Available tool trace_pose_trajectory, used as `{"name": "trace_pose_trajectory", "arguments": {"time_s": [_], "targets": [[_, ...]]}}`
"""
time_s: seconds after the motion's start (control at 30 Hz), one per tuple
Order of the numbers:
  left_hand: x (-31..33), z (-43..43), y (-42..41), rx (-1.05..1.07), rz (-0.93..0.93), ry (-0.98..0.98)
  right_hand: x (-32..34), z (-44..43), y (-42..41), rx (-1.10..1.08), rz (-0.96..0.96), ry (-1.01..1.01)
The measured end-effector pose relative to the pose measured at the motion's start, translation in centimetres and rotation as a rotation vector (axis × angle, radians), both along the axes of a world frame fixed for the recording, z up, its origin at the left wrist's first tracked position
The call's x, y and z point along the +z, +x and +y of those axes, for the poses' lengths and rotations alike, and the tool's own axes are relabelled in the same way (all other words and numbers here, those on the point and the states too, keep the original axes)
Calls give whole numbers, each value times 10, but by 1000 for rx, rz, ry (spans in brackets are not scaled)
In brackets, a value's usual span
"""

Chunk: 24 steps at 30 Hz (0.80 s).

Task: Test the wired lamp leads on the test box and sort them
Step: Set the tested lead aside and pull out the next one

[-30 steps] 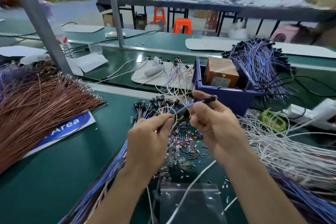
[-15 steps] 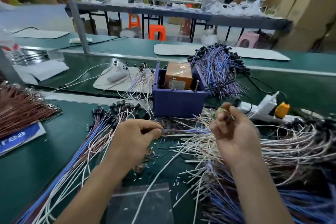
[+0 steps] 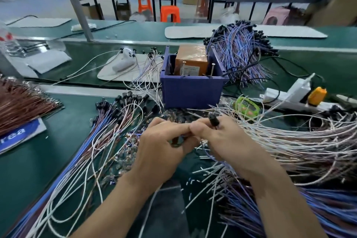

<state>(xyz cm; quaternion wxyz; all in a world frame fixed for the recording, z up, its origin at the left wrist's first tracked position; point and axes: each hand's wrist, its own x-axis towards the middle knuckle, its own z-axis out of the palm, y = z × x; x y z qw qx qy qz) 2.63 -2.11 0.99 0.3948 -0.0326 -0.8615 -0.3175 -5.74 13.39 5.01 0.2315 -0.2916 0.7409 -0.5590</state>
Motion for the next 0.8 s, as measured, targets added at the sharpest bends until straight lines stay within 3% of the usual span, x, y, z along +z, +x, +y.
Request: {"name": "trace_pose_trajectory", "arguments": {"time_s": [0.27,0.37,0.57,0.7,0.8], "targets": [[17,-35,1,40,-101,570,-1,8,-11,-170,-259,-193],[21,-40,2,46,-112,775,0,7,-7,-100,-335,-189],[24,-40,-3,76,-184,1148,3,3,6,112,-237,-105],[25,-43,-3,49,-242,1362,0,-1,7,105,-262,-131],[24,-52,-2,104,-165,1486,-3,-1,7,112,-324,-186]]}}
